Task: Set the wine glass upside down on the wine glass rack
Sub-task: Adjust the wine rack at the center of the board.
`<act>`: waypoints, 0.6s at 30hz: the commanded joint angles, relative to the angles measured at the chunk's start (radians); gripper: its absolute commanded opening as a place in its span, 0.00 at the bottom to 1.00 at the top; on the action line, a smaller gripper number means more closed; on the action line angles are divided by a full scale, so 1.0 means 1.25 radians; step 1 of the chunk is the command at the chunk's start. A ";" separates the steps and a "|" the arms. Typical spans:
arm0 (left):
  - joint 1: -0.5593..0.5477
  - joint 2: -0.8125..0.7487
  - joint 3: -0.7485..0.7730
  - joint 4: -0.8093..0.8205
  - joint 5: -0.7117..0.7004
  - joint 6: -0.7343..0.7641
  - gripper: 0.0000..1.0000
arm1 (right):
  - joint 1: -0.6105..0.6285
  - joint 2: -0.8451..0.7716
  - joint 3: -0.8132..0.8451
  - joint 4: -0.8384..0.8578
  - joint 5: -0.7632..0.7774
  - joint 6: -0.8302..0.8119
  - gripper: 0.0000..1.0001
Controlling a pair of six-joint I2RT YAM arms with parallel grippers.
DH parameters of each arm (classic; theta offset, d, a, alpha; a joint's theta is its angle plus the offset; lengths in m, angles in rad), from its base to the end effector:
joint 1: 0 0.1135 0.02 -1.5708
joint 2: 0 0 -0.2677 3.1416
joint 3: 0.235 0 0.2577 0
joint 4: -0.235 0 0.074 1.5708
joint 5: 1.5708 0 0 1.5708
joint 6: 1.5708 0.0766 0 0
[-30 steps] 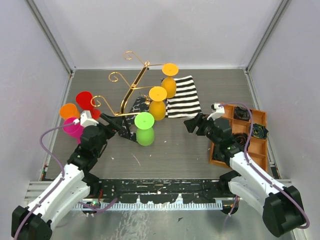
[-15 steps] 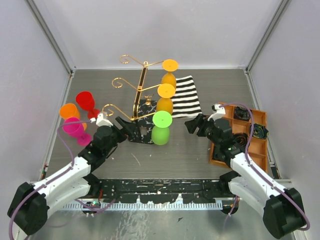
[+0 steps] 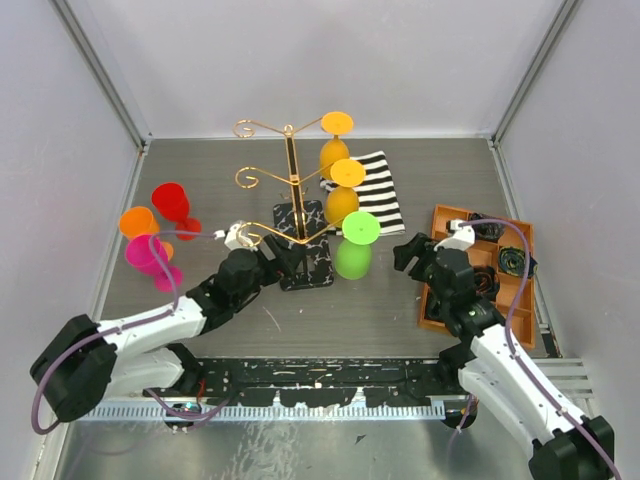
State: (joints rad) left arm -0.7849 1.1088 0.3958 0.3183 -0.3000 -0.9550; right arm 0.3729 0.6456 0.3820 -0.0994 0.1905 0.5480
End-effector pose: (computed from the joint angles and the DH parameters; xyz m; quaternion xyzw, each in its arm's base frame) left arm 0.2037 -0.1715 0.1780 -0.1525 0.8127 -0.3390 0.4487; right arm 0.1946 0.0605 0.2142 0.1255 0.8115 0.1811 0.5412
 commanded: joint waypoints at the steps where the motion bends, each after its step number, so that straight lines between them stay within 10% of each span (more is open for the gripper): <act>1: -0.021 0.055 0.056 0.089 -0.008 -0.002 0.94 | 0.002 -0.054 0.005 -0.074 0.106 0.022 0.77; 18: -0.097 0.285 0.172 0.202 -0.011 -0.008 0.94 | 0.002 -0.148 0.005 -0.171 0.157 0.021 0.77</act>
State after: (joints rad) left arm -0.8928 1.4525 0.5819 0.4923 -0.3077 -0.9722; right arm 0.3729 0.4870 0.3809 -0.2947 0.3412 0.5640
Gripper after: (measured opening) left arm 0.940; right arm 0.766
